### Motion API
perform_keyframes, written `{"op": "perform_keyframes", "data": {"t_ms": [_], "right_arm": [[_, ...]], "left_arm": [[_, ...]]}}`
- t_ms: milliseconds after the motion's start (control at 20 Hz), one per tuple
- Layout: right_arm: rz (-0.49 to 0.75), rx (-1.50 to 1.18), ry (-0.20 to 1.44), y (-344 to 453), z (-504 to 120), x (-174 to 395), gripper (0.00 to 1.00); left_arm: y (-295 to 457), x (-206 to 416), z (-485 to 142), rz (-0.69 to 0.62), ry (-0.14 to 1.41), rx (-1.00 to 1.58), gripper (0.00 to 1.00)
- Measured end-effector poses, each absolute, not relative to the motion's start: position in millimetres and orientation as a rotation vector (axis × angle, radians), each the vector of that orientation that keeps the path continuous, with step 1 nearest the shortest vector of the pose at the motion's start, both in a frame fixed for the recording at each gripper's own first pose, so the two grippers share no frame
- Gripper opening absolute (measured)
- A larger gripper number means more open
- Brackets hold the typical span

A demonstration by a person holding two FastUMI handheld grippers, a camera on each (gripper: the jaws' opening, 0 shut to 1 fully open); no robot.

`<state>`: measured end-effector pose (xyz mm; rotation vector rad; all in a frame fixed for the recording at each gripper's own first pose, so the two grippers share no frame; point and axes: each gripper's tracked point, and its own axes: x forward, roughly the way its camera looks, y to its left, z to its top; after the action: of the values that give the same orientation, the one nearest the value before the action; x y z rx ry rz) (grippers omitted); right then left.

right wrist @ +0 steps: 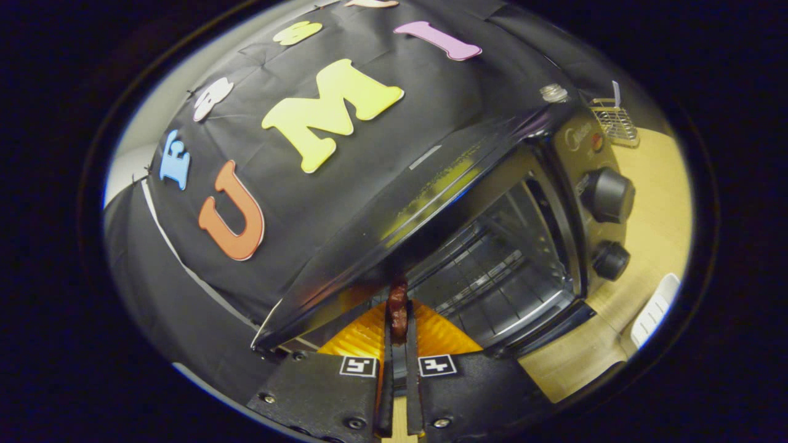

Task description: Open the electric oven with the left hand, put the food in, and close the electric oven.

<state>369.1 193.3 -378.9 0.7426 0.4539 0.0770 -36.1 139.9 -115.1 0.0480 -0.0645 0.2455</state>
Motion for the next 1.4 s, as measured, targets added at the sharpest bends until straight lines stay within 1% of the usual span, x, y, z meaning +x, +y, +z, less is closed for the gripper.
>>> {"op": "perform_keyframes", "data": {"t_ms": [200, 300, 500, 750, 900, 1000, 1100, 1200, 1300, 1350, 1400], "right_arm": [[0.037, 0.707, 0.412, 185, -393, 392, 0.12], [0.02, 0.687, 0.433, 186, -406, 394, 0.13], [0.026, 0.688, 0.46, 193, -416, 395, 0.14], [-0.015, 0.615, 0.464, 182, -418, 392, 0.22], [-0.037, 0.572, 0.469, 173, -417, 387, 0.25], [-0.047, 0.545, 0.473, 170, -415, 381, 0.31], [-0.038, 0.523, 0.492, 171, -415, 375, 0.48], [-0.023, 0.522, 0.525, 174, -414, 364, 0.53], [-0.002, 0.495, 0.524, 178, -406, 348, 0.57], [0.006, 0.475, 0.524, 179, -401, 338, 0.65], [0.019, 0.46, 0.524, 181, -398, 328, 0.67]], "left_arm": [[140, -35, -128, 0.27, -0.021, 0.112, 0.95], [136, -31, -133, 0.256, -0.003, 0.102, 0.95], [136, -29, -134, 0.242, -0.007, 0.056, 0.95], [142, -34, -130, 0.262, -0.014, 0.096, 0.95], [133, -34, -133, 0.24, -0.002, 0.095, 0.95], [126, -35, -134, 0.22, 0.007, 0.096, 0.95], [125, -38, -136, 0.22, 0.017, 0.095, 0.95], [122, -38, -139, 0.22, 0.028, 0.093, 0.95], [120, -41, -142, 0.221, 0.042, 0.086, 0.95], [119, -42, -142, 0.223, 0.048, 0.084, 0.95], [118, -43, -143, 0.224, 0.053, 0.079, 0.95]]}}
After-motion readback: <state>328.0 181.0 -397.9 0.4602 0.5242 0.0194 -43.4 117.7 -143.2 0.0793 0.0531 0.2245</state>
